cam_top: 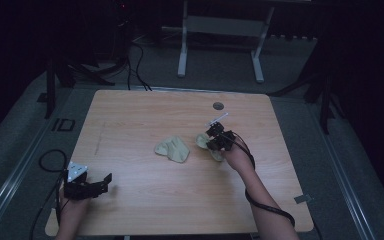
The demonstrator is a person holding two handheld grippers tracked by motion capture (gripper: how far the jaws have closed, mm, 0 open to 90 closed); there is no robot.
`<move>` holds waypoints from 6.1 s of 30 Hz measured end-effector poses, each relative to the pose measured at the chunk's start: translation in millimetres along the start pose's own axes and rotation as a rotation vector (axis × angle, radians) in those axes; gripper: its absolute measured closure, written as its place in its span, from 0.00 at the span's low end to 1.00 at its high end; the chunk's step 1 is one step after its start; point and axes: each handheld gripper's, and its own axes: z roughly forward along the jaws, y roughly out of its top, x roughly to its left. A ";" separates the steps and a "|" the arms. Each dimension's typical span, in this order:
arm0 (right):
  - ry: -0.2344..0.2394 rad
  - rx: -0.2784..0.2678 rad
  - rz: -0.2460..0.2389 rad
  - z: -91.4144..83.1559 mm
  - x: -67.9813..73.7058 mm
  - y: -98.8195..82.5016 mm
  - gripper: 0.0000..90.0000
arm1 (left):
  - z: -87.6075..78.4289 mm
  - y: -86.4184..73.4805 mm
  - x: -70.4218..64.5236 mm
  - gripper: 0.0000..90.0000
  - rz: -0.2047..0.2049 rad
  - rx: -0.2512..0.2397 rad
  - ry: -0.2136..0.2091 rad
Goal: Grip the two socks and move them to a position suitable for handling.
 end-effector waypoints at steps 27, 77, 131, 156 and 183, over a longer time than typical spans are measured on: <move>0.032 -0.122 -0.121 -64.7 82.3 -75.9 0.89 | 1.5 0.8 -3.9 0.02 0.022 0.013 0.013; 0.141 -0.061 -0.009 -43.1 111.3 -82.8 0.60 | 25.5 43.4 -202.7 0.99 0.700 0.080 -0.578; 0.072 -0.024 0.203 -61.5 29.1 -124.1 0.89 | 59.6 38.2 -203.2 0.99 0.821 0.192 -0.601; 0.065 0.041 0.124 -33.7 39.9 -130.3 1.00 | 61.9 38.8 -204.9 0.99 0.798 0.190 -0.596; 0.113 -0.053 0.030 -60.3 52.6 -76.9 0.69 | 31.7 42.0 -173.9 0.44 0.642 0.173 -0.614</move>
